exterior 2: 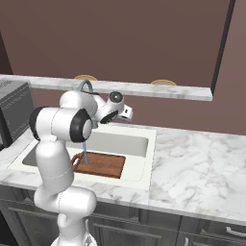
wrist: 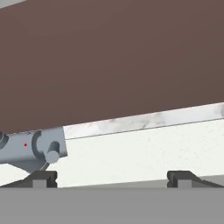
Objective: Turn on the sink faucet with hot water and rinse the cutting board for ten seconds, then turn off the faucet. Push the cutting board to reach the water if necessary.
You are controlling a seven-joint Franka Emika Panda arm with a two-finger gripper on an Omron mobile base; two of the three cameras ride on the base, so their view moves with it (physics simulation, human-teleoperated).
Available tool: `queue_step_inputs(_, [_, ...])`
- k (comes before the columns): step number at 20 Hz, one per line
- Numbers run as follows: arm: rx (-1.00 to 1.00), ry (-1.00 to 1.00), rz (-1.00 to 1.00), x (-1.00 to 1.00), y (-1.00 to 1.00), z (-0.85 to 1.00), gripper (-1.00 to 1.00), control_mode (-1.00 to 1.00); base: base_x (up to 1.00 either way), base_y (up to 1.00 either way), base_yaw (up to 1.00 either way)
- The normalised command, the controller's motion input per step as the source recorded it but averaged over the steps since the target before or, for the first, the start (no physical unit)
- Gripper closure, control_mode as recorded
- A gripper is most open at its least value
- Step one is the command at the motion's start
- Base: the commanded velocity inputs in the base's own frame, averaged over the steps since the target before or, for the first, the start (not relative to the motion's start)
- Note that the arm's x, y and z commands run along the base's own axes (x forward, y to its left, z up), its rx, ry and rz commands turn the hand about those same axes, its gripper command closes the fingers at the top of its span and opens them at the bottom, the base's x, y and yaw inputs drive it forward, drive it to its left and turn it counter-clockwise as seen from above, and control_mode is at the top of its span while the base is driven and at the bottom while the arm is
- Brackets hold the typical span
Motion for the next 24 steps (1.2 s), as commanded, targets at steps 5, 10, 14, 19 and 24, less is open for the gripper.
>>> queue_step_inputs(5, [0.00,0.00,0.00,0.12,0.00,-0.12,-1.00,-1.00,0.00,0.00,0.00])
queue_step_inputs(10, [0.00,0.00,0.00,0.09,0.00,-0.15,-1.00,-1.00,0.00,0.00,0.00])
queue_step_inputs(14, [0.00,0.00,0.00,0.08,0.00,-0.11,-1.00,-1.00,0.00,0.00,0.00])
queue_step_inputs(19, [0.00,0.00,0.00,0.00,0.00,-0.08,-1.00,-1.00,0.00,0.00,0.00])
queue_step_inputs(24, [0.00,0.00,0.00,0.02,0.00,-0.07,-1.00,-1.00,0.00,0.00,0.00])
